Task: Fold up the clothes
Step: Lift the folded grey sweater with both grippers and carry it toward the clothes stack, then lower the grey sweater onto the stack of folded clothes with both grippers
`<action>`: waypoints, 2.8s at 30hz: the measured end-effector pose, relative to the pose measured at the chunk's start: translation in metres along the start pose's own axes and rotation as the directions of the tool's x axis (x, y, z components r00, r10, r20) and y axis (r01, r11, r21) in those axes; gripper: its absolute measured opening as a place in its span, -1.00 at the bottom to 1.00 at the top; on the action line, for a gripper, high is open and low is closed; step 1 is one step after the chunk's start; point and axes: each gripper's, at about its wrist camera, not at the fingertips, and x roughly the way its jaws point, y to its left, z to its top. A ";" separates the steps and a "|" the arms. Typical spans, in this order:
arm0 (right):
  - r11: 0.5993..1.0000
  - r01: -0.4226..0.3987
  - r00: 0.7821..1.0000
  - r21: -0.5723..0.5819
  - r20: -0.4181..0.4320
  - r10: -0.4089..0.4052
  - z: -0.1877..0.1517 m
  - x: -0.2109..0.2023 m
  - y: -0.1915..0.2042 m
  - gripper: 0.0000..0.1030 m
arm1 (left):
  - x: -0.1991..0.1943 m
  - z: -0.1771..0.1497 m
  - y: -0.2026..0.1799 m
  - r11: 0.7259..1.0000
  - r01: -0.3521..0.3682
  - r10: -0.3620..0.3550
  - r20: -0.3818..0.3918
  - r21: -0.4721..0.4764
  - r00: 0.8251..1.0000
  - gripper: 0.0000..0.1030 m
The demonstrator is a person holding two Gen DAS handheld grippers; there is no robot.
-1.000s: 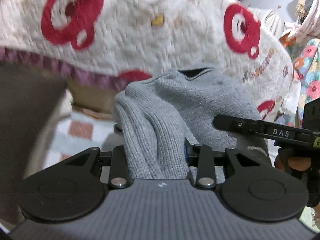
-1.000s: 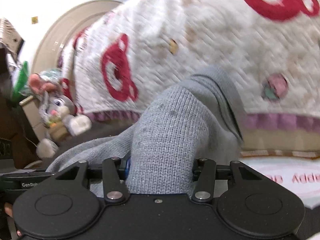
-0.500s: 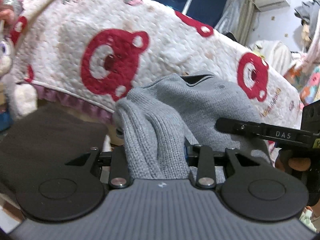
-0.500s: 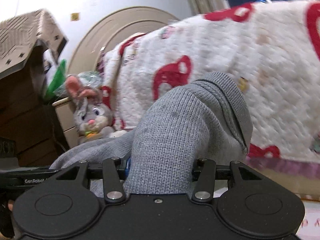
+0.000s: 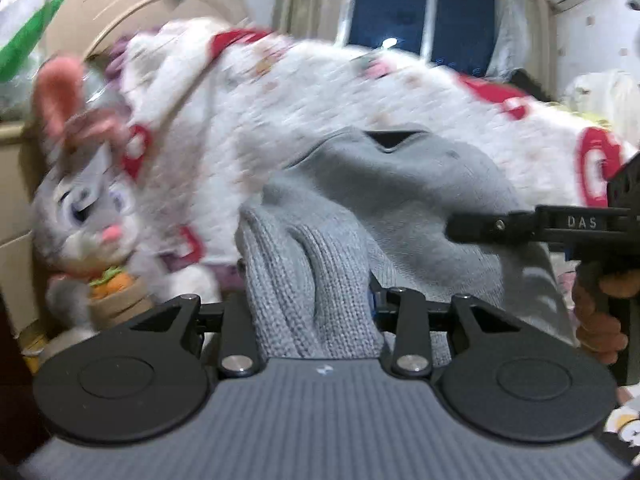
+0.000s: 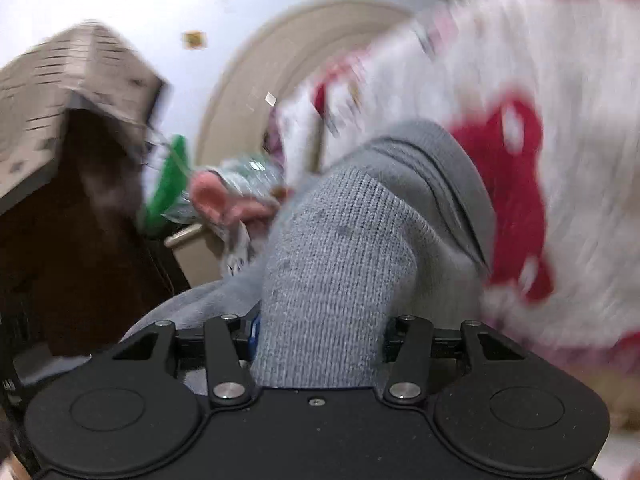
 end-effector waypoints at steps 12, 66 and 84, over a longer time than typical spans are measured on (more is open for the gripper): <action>0.957 0.076 0.977 0.281 -0.213 -0.015 -0.079 0.075 -0.077 0.35 | 0.062 -0.077 0.101 0.840 0.008 -0.109 -0.154 -0.543 0.982 -0.14; 0.799 0.074 0.901 0.597 -0.384 0.203 -0.159 0.048 -0.036 0.16 | 0.028 -0.086 0.124 0.760 -0.112 0.061 -0.101 -0.640 0.993 -0.24; 0.992 0.065 0.898 -0.107 -0.428 -0.105 -0.131 0.031 0.029 0.10 | -0.014 -0.036 0.050 0.939 -0.336 0.336 -0.021 -0.077 0.942 -0.47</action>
